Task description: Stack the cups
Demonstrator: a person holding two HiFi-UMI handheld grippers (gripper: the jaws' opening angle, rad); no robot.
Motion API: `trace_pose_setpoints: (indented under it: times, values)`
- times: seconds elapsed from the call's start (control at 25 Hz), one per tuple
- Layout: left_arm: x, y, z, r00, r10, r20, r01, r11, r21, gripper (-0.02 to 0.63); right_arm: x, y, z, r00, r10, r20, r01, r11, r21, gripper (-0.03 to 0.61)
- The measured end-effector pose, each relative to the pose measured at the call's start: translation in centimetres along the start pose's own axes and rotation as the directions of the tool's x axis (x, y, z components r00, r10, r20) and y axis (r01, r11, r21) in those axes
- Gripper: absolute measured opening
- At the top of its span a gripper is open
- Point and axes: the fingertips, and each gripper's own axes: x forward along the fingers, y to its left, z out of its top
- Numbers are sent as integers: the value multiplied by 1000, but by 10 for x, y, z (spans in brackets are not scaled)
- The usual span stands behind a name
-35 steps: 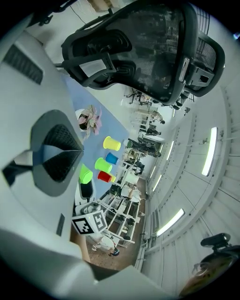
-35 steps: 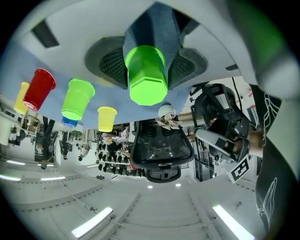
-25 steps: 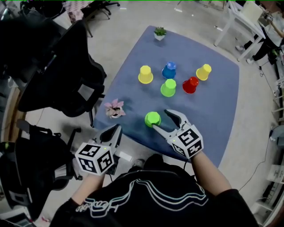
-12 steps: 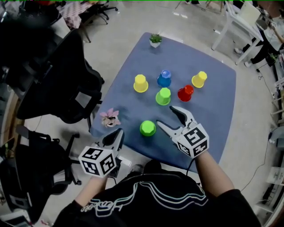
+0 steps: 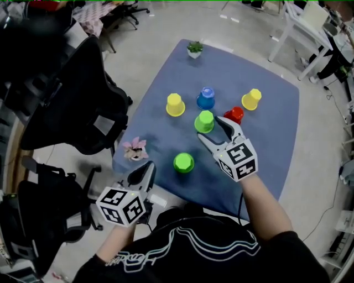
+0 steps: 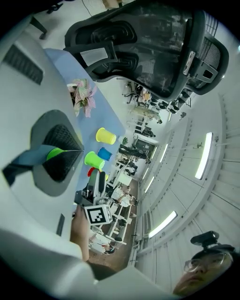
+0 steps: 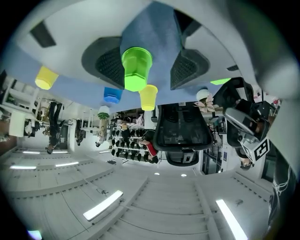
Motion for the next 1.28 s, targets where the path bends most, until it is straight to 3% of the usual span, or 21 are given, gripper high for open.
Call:
trace_pose_setpoints:
  times: [0.28, 0.84, 1.28]
  values:
    - [10, -2, -7, 1000, 7, 5, -7, 1000, 8, 26, 21, -23, -15, 998, -68, -6, 68, 997, 34, 302]
    - [17, 7, -6, 999, 41, 8, -41, 999, -13, 26, 41, -27, -35, 998, -42, -55, 43, 999, 14, 291]
    - [23, 5, -2, 1000, 0, -5, 0, 1000, 14, 26, 39, -29, -36, 994, -66, -82, 64, 998, -28, 249]
